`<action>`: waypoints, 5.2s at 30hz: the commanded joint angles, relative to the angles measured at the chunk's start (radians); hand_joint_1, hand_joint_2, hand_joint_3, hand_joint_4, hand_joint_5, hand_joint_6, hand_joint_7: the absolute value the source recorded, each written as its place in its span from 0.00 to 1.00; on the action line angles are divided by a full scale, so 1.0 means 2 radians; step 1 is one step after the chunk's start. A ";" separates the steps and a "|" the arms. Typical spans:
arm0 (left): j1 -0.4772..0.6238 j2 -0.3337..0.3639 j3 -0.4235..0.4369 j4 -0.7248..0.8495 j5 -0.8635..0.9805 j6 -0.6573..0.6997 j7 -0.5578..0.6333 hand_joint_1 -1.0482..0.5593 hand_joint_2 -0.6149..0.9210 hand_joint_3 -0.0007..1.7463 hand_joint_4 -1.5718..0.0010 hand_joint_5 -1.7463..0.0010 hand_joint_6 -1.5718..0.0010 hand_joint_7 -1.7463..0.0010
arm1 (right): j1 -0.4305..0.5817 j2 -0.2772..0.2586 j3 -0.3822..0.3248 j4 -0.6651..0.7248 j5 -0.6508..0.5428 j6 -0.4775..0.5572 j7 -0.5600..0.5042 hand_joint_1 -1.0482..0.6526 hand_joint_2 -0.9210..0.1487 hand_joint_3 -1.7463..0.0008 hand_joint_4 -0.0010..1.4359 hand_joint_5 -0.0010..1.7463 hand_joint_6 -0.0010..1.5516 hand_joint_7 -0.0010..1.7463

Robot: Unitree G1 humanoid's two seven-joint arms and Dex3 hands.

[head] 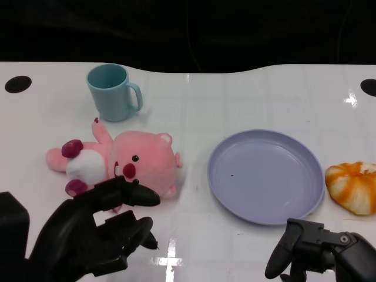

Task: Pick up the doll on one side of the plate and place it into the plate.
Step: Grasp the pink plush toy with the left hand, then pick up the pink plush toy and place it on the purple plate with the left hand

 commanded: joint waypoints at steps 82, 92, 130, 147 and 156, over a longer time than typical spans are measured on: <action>-0.465 0.086 -0.291 0.682 0.614 -0.222 0.051 0.26 1.00 0.00 0.92 0.94 0.83 0.99 | 0.027 -0.005 0.002 -0.024 -0.002 -0.008 -0.002 0.50 0.36 0.38 0.46 0.97 0.40 0.77; -0.491 0.050 -0.307 0.800 0.600 -0.249 0.076 0.28 1.00 0.00 0.88 0.95 0.78 0.99 | 0.032 -0.005 0.003 -0.035 -0.002 -0.004 -0.003 0.49 0.36 0.38 0.47 0.97 0.40 0.77; -0.424 0.052 -0.194 0.744 0.465 -0.330 0.248 0.56 0.83 0.50 0.42 0.00 0.55 0.00 | 0.023 -0.003 0.004 -0.028 -0.003 0.003 -0.004 0.53 0.40 0.34 0.47 0.98 0.40 0.78; -0.405 0.038 -0.155 0.556 0.425 -0.268 0.159 0.57 0.67 0.75 0.39 0.00 0.52 0.00 | 0.009 0.000 0.003 -0.002 0.004 -0.004 -0.003 0.53 0.39 0.34 0.46 0.98 0.40 0.77; -0.437 -0.008 -0.176 0.529 0.439 -0.257 0.147 0.53 0.65 0.77 0.37 0.00 0.49 0.00 | 0.012 0.000 0.008 -0.008 -0.001 -0.004 -0.005 0.52 0.38 0.37 0.46 0.97 0.40 0.77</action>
